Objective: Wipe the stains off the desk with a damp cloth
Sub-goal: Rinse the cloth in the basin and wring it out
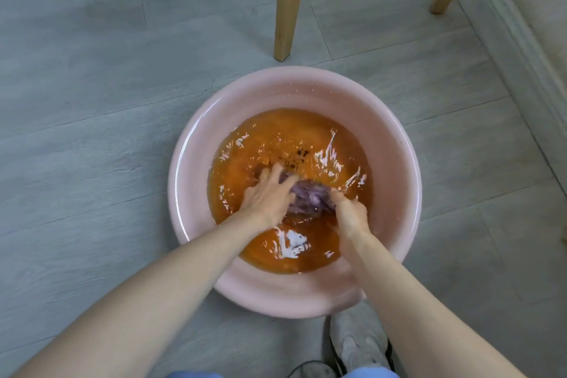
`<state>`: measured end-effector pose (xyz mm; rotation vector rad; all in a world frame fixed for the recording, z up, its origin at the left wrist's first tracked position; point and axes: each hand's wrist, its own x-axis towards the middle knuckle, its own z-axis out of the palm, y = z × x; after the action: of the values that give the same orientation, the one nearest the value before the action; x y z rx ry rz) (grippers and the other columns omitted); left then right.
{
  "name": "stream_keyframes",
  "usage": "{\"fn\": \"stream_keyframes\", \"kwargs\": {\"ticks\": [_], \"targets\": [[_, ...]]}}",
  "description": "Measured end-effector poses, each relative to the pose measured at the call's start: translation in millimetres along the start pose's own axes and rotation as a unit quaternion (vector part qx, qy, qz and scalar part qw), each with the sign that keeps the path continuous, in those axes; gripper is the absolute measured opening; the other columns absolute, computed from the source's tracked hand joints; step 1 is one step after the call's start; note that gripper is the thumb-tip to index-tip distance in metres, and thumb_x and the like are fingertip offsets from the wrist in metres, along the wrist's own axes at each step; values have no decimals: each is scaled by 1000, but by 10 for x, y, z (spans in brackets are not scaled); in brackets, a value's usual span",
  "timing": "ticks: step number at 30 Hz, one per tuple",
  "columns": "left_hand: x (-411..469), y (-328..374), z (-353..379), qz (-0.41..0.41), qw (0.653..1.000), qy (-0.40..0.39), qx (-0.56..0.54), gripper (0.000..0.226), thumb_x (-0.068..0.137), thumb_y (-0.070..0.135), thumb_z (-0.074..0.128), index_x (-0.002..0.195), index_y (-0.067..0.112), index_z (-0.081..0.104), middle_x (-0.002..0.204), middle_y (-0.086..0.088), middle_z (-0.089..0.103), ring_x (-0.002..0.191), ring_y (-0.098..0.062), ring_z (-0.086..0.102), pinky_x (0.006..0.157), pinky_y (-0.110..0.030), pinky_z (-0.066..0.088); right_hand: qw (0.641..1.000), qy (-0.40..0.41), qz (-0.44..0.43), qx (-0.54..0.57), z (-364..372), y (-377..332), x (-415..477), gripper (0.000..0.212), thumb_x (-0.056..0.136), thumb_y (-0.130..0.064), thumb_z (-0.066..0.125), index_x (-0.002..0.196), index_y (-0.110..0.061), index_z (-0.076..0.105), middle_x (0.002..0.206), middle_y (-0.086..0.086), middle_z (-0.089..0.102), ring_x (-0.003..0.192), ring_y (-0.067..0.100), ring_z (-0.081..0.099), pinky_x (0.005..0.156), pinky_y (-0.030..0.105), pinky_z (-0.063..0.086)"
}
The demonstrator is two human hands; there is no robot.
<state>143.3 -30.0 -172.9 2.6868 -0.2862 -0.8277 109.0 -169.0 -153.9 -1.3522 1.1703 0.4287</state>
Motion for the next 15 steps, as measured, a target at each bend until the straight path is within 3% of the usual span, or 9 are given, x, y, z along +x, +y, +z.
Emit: {"fn": "stream_keyframes", "kwargs": {"ticks": [2,4,6,7,9,10,11,12,15], "targets": [[-37,-27,-15,-62,998,26,2,54,99,27,40,147,37,16,155,-3,8,142,-32,13,96,-43,45,999,39,-7,-29,-13,-11,-7,19,84,-27,66,72,-12,66,101,10,68,96,32,61,96,40,47],[-87,-19,-6,-20,1000,11,17,65,97,19,44,149,36,8,155,-4,9,142,-29,12,105,-48,37,997,71,-13,-15,-43,-18,-5,18,83,-24,66,88,-8,71,103,10,67,98,32,59,92,36,46],[-93,-46,19,-17,1000,13,19,65,94,8,45,148,29,17,154,-7,14,142,-30,15,110,-52,30,997,77,-16,0,-70,-31,-20,18,88,-25,61,96,-10,67,103,6,62,102,28,55,97,38,40],[-73,-43,19,-72,997,26,-28,60,94,7,44,147,26,23,154,-10,15,141,-33,20,110,-51,32,998,57,-18,13,-73,-27,-31,13,90,-28,59,94,-17,63,110,2,60,104,25,54,102,38,40],[-46,21,-50,-162,971,32,-176,49,97,11,42,144,20,31,153,-14,18,121,-29,48,93,-33,51,999,-5,-11,37,-47,2,-17,20,90,-36,57,107,-25,54,123,0,57,111,22,54,104,45,41],[-43,66,-93,-153,959,29,-236,44,98,14,42,141,17,36,149,-14,27,101,-19,57,77,-20,53,998,-38,0,55,-22,14,-6,31,90,-40,56,117,-27,51,126,0,55,113,23,55,102,48,43],[-52,125,-142,-123,952,22,-280,36,98,16,41,134,13,44,141,-11,39,91,-12,57,71,-14,48,995,-64,15,74,-3,18,-24,41,89,-45,55,125,-27,48,127,1,55,114,24,55,100,49,45],[-86,201,-198,-85,947,15,-308,27,98,18,40,122,12,52,128,-6,49,92,-12,54,73,-17,43,991,-91,30,91,5,13,-23,45,90,-50,52,128,-26,50,125,2,57,112,24,57,97,47,46],[-262,488,-335,-2,921,-21,-389,17,93,22,40,80,18,50,90,1,52,86,-14,48,72,-28,35,973,-165,54,155,2,-16,-78,46,95,-55,36,97,-21,68,94,4,67,90,19,63,77,35,50]]}}
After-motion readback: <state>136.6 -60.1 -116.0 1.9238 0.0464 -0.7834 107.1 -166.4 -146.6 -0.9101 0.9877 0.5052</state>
